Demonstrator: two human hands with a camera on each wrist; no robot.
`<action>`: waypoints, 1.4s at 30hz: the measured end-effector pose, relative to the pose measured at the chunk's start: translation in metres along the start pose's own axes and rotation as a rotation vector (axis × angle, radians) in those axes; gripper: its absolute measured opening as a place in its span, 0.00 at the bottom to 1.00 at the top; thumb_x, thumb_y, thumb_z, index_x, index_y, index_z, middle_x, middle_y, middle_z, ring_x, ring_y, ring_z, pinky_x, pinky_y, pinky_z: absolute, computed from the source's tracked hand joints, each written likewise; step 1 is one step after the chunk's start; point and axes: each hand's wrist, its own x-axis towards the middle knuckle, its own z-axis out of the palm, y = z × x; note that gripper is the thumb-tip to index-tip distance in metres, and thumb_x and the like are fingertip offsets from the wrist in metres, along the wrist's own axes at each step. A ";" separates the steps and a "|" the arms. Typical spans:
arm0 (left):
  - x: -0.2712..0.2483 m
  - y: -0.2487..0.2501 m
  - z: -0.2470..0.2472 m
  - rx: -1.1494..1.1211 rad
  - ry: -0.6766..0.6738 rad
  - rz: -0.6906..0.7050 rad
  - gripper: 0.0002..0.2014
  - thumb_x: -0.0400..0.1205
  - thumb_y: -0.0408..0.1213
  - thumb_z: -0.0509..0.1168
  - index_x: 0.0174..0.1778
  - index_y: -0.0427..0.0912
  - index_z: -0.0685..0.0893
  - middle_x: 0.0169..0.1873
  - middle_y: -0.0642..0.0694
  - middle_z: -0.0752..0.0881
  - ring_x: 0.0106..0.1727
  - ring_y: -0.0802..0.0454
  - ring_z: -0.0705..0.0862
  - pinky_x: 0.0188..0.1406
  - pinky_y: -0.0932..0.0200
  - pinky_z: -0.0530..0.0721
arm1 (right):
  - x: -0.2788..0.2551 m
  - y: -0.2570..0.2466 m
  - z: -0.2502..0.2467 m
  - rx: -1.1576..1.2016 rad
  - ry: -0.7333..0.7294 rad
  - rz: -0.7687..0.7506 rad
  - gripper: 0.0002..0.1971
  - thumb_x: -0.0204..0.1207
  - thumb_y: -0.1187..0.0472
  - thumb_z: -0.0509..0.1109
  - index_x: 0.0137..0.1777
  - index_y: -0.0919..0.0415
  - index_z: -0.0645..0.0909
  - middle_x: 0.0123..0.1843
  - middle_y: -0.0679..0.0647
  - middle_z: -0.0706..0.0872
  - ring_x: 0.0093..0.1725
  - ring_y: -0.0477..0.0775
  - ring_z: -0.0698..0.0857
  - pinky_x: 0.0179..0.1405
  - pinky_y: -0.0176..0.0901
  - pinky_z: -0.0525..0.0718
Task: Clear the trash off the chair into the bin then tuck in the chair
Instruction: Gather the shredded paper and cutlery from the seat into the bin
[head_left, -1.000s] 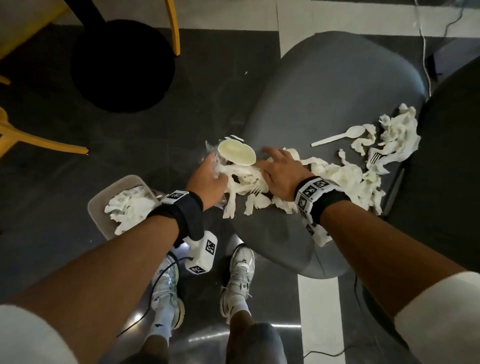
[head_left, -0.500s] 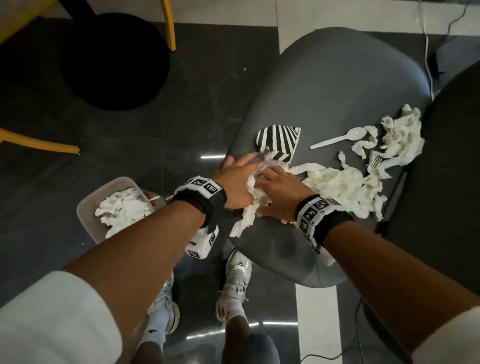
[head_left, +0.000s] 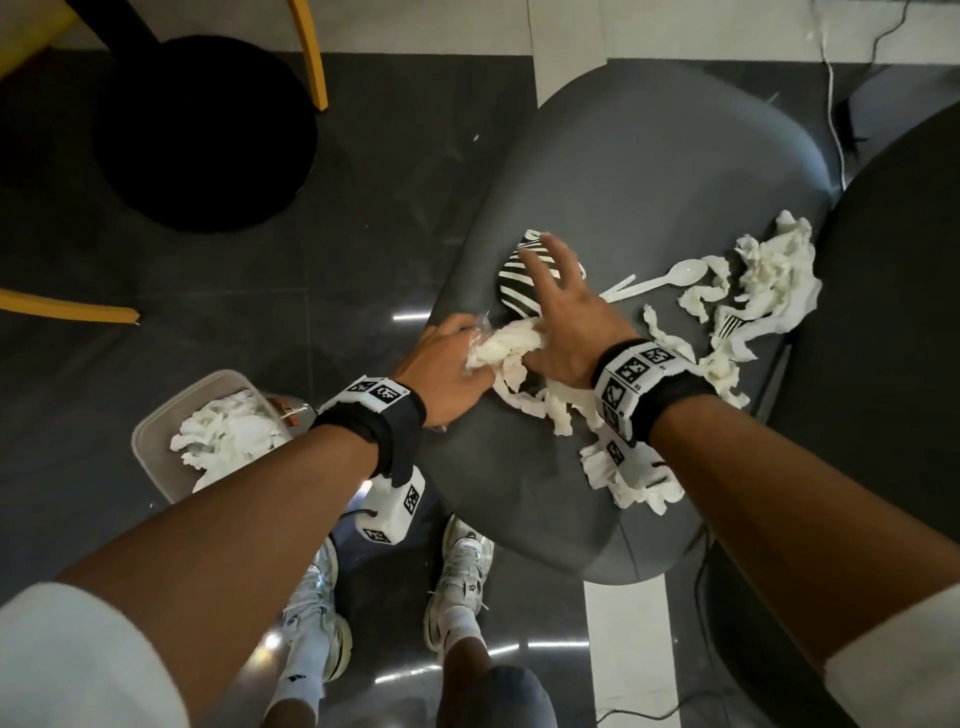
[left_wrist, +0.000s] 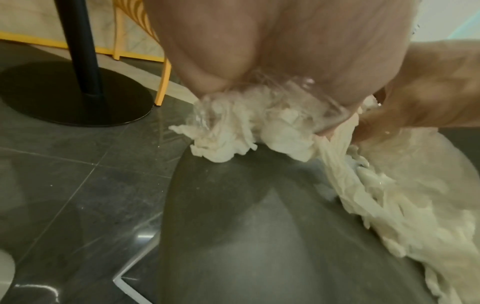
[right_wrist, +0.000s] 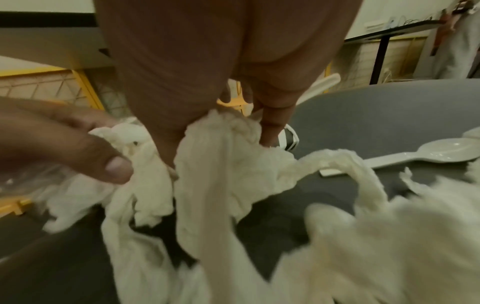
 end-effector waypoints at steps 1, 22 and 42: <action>0.002 0.000 -0.001 -0.050 0.016 -0.008 0.23 0.80 0.48 0.65 0.71 0.46 0.79 0.74 0.56 0.72 0.72 0.48 0.75 0.73 0.49 0.75 | 0.008 0.001 -0.004 0.026 -0.031 0.033 0.62 0.62 0.60 0.84 0.87 0.48 0.43 0.88 0.51 0.34 0.57 0.64 0.87 0.54 0.54 0.88; -0.047 -0.071 -0.082 -0.879 0.331 -0.374 0.36 0.67 0.29 0.71 0.69 0.66 0.79 0.55 0.49 0.92 0.57 0.50 0.90 0.59 0.49 0.87 | 0.054 -0.162 0.027 0.338 -0.011 0.094 0.18 0.72 0.57 0.74 0.62 0.60 0.85 0.61 0.59 0.89 0.62 0.60 0.86 0.61 0.45 0.83; -0.186 -0.273 -0.128 -0.930 0.422 -0.643 0.26 0.74 0.19 0.67 0.59 0.54 0.83 0.48 0.49 0.91 0.49 0.51 0.89 0.47 0.59 0.87 | 0.066 -0.367 0.180 0.383 -0.197 -0.072 0.24 0.72 0.55 0.75 0.67 0.62 0.80 0.67 0.60 0.83 0.67 0.60 0.81 0.70 0.53 0.79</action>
